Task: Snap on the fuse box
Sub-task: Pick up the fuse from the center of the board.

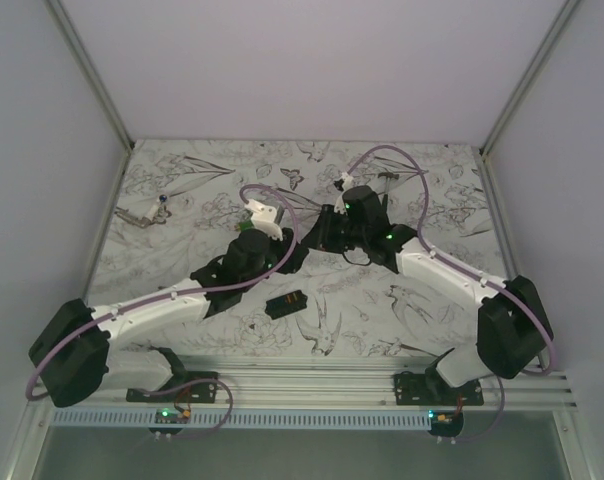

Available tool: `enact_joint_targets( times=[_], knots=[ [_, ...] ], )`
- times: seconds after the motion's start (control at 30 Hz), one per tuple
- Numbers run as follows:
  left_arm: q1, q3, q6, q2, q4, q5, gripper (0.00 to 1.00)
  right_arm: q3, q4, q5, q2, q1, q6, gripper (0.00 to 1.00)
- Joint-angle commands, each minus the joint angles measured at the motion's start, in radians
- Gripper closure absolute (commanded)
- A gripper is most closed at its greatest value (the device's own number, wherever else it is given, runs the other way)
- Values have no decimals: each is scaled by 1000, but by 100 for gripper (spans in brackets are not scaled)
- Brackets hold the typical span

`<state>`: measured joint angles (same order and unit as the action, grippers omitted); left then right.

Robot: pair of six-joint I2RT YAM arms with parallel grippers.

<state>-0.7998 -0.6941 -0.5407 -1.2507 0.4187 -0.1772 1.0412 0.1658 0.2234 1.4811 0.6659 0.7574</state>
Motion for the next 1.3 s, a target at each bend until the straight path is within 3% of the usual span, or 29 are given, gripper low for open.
enact_joint_targets(
  times=[0.0, 0.2, 0.47, 0.63, 0.73, 0.93, 1.1, 1.27],
  knots=[
    [-9, -33, 12, -10, 57, -33, 64, -9, -79, 19, -43, -2, 60, 73],
    [-9, -25, -8, -10, 57, -52, 67, -19, -93, 18, -52, -2, 73, 73],
    [-10, -26, -13, -44, 57, -60, 79, -42, -119, 27, -59, -1, 95, 73],
    [-9, -27, -11, -50, 56, -59, 96, -58, -139, 30, -64, 1, 105, 73],
    [-9, -27, -10, -50, 55, -53, 100, -65, -148, 32, -64, 2, 109, 73],
    [3, -4, 6, -35, 56, -36, 100, -77, -173, 20, -89, -1, 74, 67],
    [69, 26, 73, 36, 53, 162, 100, -73, -183, 80, -147, -46, -99, 59],
    [145, 27, 145, 93, 43, 485, 100, -61, -178, 298, -205, -105, -348, 57]
  ],
)
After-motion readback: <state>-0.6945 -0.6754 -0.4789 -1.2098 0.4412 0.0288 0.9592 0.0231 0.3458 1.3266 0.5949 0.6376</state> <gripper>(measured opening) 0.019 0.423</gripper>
